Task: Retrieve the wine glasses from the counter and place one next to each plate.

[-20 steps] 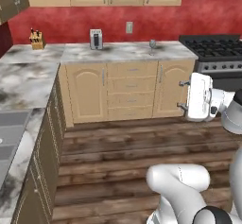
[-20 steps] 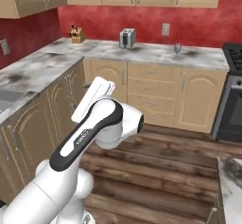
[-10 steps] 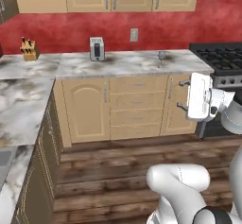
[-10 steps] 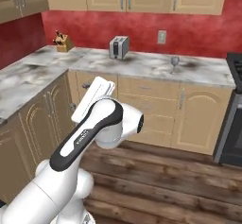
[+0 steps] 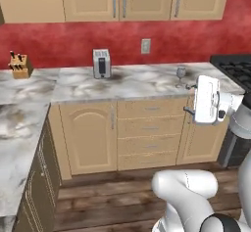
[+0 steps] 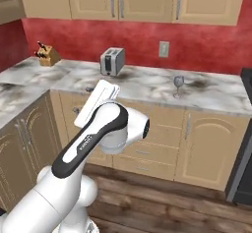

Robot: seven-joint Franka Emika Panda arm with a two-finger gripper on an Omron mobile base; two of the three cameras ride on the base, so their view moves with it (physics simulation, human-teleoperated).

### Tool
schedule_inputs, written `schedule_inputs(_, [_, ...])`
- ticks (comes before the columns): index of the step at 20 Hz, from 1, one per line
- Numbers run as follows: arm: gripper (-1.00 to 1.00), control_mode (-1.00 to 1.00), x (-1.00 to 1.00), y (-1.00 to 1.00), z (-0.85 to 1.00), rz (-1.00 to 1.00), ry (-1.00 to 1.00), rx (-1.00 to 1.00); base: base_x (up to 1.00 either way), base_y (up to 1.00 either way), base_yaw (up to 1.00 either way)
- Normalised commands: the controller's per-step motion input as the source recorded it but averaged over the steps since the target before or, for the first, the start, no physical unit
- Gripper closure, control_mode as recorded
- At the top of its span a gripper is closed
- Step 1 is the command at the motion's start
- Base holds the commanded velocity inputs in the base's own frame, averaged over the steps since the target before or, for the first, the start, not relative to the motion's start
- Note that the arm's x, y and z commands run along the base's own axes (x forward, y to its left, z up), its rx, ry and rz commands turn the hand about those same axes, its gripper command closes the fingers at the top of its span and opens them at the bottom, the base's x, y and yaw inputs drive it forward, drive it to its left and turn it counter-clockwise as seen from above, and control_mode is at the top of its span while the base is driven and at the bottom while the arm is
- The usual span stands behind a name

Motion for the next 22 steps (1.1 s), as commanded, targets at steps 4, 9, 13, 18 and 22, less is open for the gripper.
schedule_inputs(4, [-1.00,1.00,0.00,0.00,0.00,0.00,0.00,0.00,1.00,0.00,-0.05])
schedule_inputs(9, [-1.00,1.00,0.00,0.00,0.00,0.00,0.00,0.00,1.00,0.00,-0.37])
schedule_inputs(13, [-1.00,1.00,0.00,0.00,0.00,0.00,0.00,0.00,1.00,0.00,-0.51])
schedule_inputs(18, [-1.00,1.00,0.00,0.00,0.00,0.00,0.00,0.00,0.57,0.06,-0.52])
schedule_inputs(22, [-1.00,1.00,0.00,0.00,0.00,0.00,0.00,0.00,-0.19,0.04,-0.37])
